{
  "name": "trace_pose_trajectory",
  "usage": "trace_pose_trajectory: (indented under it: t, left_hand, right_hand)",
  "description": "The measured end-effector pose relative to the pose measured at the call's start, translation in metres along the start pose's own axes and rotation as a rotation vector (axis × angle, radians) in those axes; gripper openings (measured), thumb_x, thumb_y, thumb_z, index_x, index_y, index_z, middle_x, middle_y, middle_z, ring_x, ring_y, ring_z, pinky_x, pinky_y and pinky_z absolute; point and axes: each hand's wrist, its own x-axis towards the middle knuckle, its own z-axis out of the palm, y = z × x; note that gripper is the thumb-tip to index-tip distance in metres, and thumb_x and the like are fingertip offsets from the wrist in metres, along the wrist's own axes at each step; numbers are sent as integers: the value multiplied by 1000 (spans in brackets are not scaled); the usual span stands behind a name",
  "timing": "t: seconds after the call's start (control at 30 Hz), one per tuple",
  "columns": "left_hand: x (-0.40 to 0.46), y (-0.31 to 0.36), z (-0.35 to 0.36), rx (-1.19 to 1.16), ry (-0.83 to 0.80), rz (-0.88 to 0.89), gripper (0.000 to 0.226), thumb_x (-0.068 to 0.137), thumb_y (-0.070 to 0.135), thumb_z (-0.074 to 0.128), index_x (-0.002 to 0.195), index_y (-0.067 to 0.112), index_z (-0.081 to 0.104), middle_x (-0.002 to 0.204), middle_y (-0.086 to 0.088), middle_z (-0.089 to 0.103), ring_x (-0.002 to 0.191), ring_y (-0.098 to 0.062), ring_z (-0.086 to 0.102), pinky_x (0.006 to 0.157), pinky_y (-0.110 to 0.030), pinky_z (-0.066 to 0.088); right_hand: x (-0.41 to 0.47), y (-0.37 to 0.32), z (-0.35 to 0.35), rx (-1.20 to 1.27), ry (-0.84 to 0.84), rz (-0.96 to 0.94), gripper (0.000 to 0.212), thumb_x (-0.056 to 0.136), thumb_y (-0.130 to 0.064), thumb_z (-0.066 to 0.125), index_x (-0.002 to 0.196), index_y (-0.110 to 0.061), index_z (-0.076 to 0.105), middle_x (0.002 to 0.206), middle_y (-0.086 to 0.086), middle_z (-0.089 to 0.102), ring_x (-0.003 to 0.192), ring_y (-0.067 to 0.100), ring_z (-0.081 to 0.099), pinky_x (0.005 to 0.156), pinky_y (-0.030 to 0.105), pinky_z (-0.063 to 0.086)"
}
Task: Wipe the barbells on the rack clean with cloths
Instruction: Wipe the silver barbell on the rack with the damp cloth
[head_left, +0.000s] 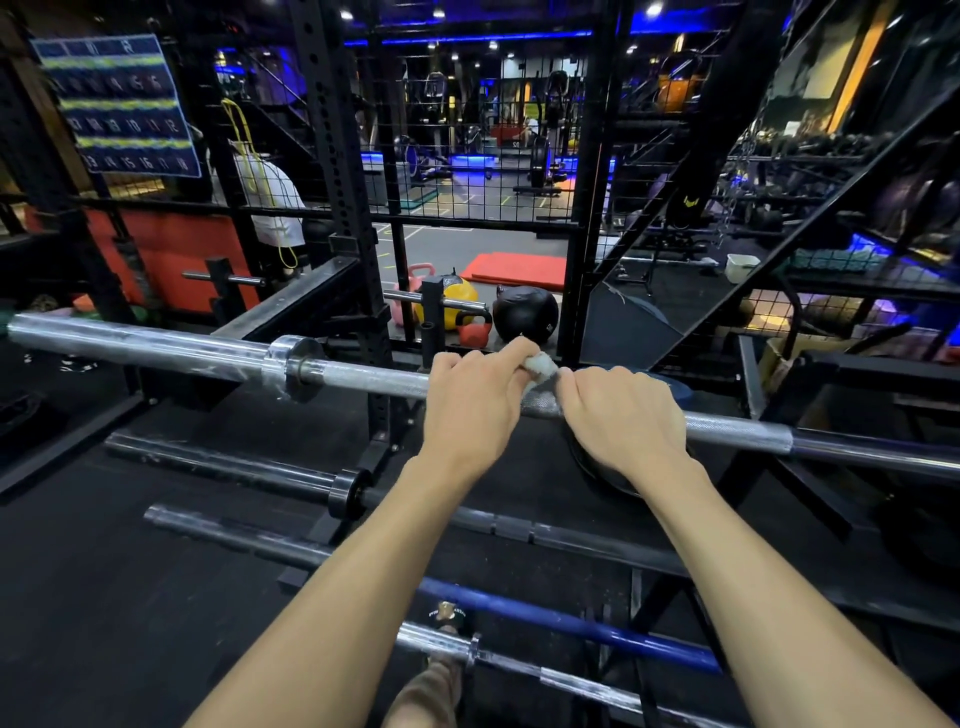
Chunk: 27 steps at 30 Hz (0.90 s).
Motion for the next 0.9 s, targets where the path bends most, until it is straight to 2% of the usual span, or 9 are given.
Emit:
trace_pose_trajectory:
  t: [0.13,0.2,0.27,0.4,0.57,0.63,0.77,0.83,0.9]
  left_hand:
    - [-2,-3,2,-147,-3,-7,13,105,27,50,109,26,62,59,4,57,57,-22,52,70,-37,43]
    - [-19,-9,1,-237,-18,15,17,103,21,50,112,24,64,79,5,68,75,-20,59,93,-34,46]
    - [-32,-12,2,-234,-10,40,25,99,11,55,120,22,65,106,9,72,101,-11,61,119,-35,28]
    - [-17,0,4,-39,6,6,20,97,15,60,113,26,62,83,9,65,82,-17,56,96,-42,42]
    - [3,12,3,-3,19,-63,11,103,26,54,112,26,62,67,4,63,67,-23,56,79,-40,43]
    - [-1,7,0,-46,-2,-45,11,104,25,51,111,25,60,64,5,61,63,-21,54,83,-37,42]
    - [-24,-2,-1,-93,-51,18,23,99,14,55,116,30,57,89,17,64,84,-6,56,124,-35,19]
    - [-24,-3,3,-31,-34,25,27,96,11,59,116,29,57,87,14,64,85,-12,58,116,-39,32]
    - [-15,2,5,28,0,7,21,97,13,59,113,27,58,72,12,58,73,-18,55,95,-39,43]
  right_hand:
    - [0,2,-1,5,-17,32,54,106,-39,18,83,-16,62,69,-1,45,71,32,44,66,40,33]
    - [1,3,2,-35,-1,7,54,99,-37,9,84,-19,57,77,1,54,70,32,42,63,38,28]
    - [2,4,5,-37,-8,11,51,97,-36,9,87,-20,56,82,1,58,68,31,41,62,37,25]
    - [2,2,2,-1,-21,31,48,104,-36,16,87,-18,57,83,3,59,69,30,42,66,38,29]
    - [0,1,-2,8,-27,11,51,109,-40,21,91,-16,62,93,9,67,84,38,59,68,39,31]
    - [2,2,2,-20,-27,-4,50,107,-38,16,90,-18,59,93,6,67,79,38,56,66,39,30]
    - [2,5,7,-65,6,-39,67,88,-42,-7,91,-19,56,80,0,55,68,31,41,54,36,19]
    - [1,5,8,-80,18,-43,65,88,-39,-7,91,-19,55,77,-1,50,67,31,41,52,36,16]
    - [1,4,7,-63,11,-10,55,101,-39,5,85,-18,54,78,1,54,67,31,41,58,37,24]
